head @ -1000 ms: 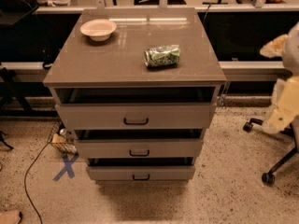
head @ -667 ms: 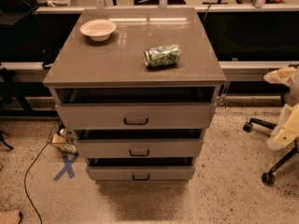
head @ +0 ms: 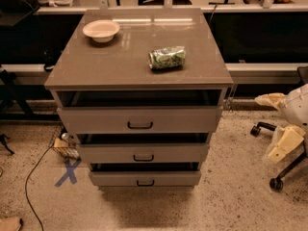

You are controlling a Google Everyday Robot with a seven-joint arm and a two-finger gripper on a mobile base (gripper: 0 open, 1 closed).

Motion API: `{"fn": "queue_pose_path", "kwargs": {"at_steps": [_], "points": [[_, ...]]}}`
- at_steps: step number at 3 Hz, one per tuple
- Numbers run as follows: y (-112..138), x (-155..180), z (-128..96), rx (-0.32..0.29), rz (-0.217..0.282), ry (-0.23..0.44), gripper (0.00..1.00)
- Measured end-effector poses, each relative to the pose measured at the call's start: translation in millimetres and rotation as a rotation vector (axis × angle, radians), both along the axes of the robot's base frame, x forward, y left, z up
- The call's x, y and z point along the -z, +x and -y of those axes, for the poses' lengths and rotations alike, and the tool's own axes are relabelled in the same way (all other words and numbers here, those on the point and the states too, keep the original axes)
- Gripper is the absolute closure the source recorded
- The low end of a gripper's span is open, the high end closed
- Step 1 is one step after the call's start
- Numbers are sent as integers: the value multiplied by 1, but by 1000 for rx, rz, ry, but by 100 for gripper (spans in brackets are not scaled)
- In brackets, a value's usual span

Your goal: Open top drawer

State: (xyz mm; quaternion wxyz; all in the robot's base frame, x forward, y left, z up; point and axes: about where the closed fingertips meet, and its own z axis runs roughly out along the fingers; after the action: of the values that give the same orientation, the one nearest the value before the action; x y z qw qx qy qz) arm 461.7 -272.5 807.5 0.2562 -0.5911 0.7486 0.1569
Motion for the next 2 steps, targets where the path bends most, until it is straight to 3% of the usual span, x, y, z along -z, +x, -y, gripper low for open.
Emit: {"fn": "queue_pose_path", "kwargs": {"at_steps": [1,2], "points": [[7,10,-15,-22,12,-21,0],[21,23,-51,-63,70,-81,0]]}}
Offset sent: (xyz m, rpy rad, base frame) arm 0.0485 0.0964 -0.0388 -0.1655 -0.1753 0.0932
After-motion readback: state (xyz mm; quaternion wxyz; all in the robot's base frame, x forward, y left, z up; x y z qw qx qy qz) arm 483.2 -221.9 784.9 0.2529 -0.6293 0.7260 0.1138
